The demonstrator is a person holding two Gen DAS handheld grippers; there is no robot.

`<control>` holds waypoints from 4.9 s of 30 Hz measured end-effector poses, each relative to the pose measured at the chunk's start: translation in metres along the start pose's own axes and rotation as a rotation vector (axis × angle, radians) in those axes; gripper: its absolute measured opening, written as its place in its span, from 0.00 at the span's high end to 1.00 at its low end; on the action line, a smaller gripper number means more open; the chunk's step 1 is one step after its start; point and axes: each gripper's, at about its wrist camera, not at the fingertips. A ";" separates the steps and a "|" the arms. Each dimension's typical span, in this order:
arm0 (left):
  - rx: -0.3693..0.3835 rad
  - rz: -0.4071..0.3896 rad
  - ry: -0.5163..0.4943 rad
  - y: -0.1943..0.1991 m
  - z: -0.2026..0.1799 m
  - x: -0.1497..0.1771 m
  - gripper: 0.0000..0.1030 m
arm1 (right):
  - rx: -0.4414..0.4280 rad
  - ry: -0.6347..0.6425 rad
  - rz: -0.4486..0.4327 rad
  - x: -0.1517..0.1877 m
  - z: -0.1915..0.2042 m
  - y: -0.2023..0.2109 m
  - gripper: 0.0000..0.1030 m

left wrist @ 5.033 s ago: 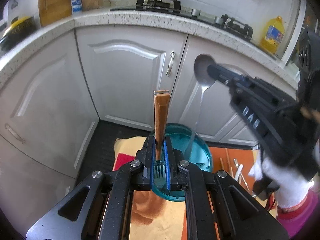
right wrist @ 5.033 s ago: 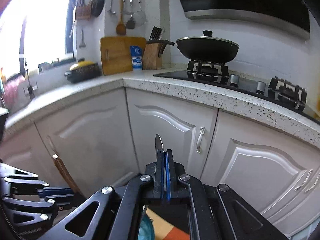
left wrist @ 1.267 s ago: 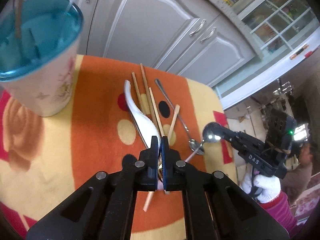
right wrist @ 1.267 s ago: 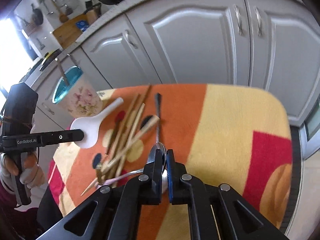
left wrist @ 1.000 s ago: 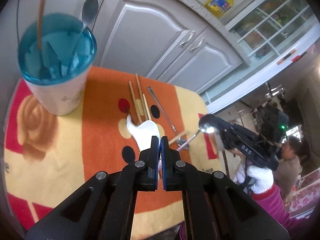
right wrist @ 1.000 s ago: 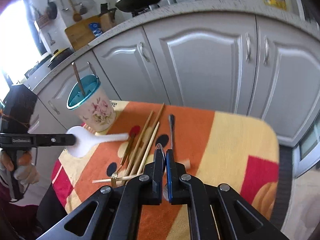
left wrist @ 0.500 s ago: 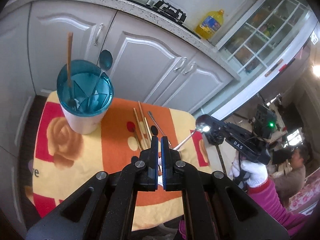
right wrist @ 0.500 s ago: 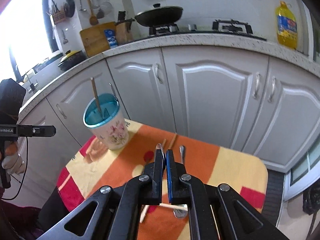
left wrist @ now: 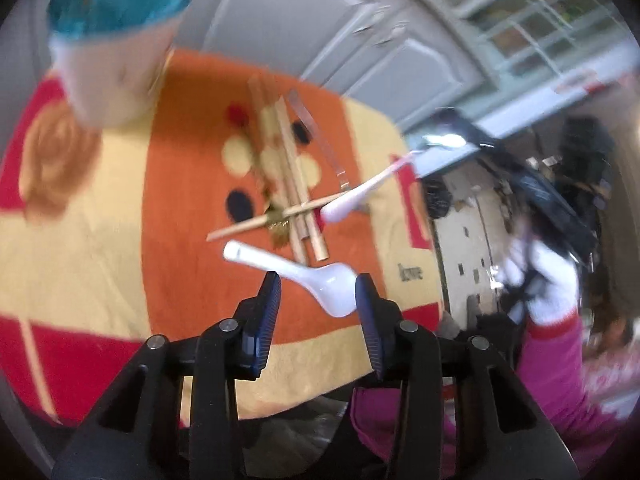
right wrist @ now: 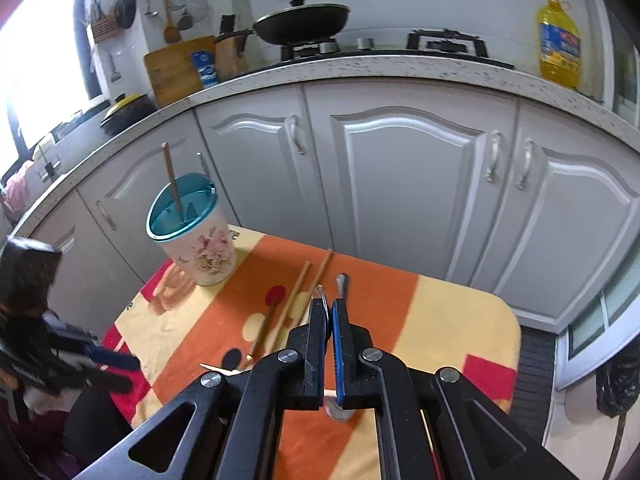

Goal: Organize utensils

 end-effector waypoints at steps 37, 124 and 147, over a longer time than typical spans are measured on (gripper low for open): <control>-0.157 0.020 0.290 -0.065 0.022 -0.022 0.83 | -0.096 -0.102 -0.073 0.018 -0.049 0.013 0.97; -0.451 -0.393 -0.140 0.107 0.090 -0.169 0.87 | -0.095 0.226 -0.022 -0.128 0.140 -0.115 0.63; -0.350 -0.439 -0.029 0.133 0.068 -0.142 0.56 | -0.061 0.126 -0.017 -0.093 0.095 -0.073 0.61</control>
Point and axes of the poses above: each gripper's, at about its wrist camera, not at the fingertips, and y roughly against the way its jaws point, z to its left, x to its underside, and after that the axes turned 1 degree about -x, right-handed
